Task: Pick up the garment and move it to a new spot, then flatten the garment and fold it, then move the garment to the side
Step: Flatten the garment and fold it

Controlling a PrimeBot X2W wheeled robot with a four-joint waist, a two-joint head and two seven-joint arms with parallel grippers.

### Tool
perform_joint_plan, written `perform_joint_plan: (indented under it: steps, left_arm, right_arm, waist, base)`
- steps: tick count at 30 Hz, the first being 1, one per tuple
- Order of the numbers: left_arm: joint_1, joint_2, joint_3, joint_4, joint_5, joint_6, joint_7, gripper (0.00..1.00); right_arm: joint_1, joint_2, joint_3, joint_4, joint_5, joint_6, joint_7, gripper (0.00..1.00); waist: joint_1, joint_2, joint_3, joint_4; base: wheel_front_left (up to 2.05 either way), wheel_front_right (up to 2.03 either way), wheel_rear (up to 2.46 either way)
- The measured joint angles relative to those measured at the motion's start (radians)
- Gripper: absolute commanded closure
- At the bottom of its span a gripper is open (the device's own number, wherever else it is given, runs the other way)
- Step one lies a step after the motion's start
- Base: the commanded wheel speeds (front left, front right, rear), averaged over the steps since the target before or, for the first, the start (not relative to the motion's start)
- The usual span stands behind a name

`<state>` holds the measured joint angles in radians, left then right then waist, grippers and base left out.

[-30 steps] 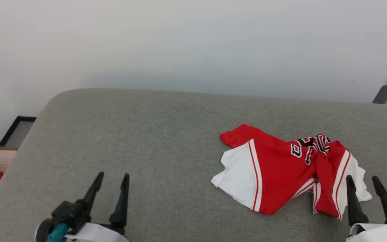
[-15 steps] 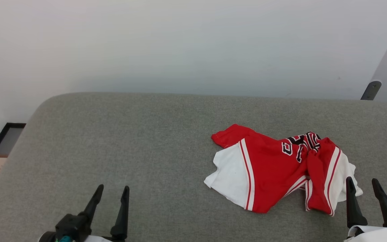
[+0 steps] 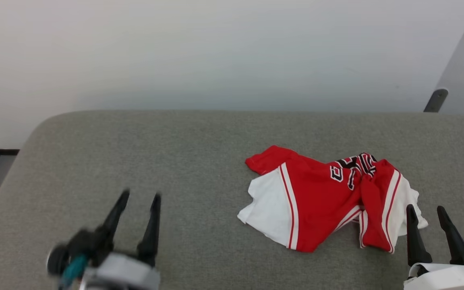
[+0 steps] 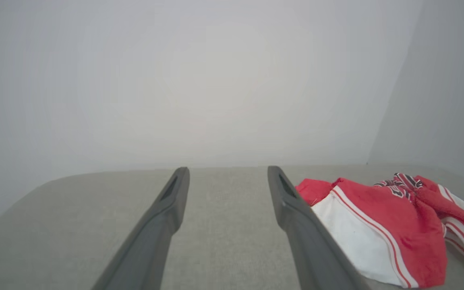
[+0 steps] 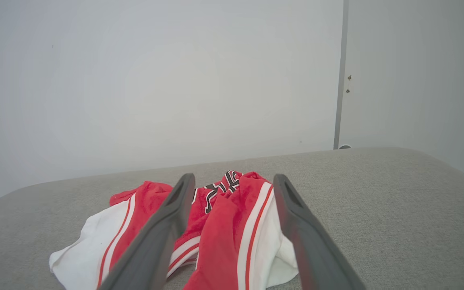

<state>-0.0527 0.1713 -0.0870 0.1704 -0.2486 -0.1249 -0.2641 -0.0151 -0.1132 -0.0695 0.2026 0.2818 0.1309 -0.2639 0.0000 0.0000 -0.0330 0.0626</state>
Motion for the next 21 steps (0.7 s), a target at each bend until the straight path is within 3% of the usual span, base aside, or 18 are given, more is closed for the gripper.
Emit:
perform_joint_plan:
  steps: [2, 5, 12, 16, 21]
  left_arm:
    - [-0.066, 0.029, -0.049, 0.015, -0.017, -0.003, 0.008, 0.00]
    - [-0.192, 0.084, -0.202, 0.069, -0.086, -0.006, 0.147, 0.00]
    - [-0.468, 0.153, -0.438, 0.206, -0.419, -0.006, 0.580, 0.00]
    - [-0.565, 0.177, -0.513, 0.292, -0.564, -0.006, 0.789, 0.00]
    - [-0.644, 0.198, -0.551, 0.392, -0.628, -0.006, 0.890, 0.00]
  right_arm:
    - [-0.001, 0.001, 0.004, -0.002, 0.000, 0.000, 0.000, 0.00]
    - [-0.002, 0.003, 0.001, -0.003, 0.004, 0.000, 0.000, 0.00]
    - [-0.043, 0.026, 0.023, -0.006, 0.009, 0.000, 0.000, 0.00]
    - [-0.061, 0.037, 0.036, -0.005, 0.011, 0.000, 0.000, 0.00]
    - [-0.083, 0.048, 0.040, 0.000, 0.016, 0.000, 0.000, 0.00]
  waist:
    - [0.0000, 0.0000, 0.007, -0.007]
    - [0.0000, 0.0000, 0.018, -0.016]
    - [0.0000, 0.0000, 0.053, -0.058]
    - [0.0000, 0.0000, 0.085, -0.100]
    - [0.0000, 0.0000, 0.122, -0.164]
  base:
    - [0.00, 0.00, 0.00]
    - [0.00, 0.00, 0.00]
    - [0.00, 0.00, 0.00]
    - [0.00, 0.00, 0.00]
    - [0.00, 0.00, 0.00]
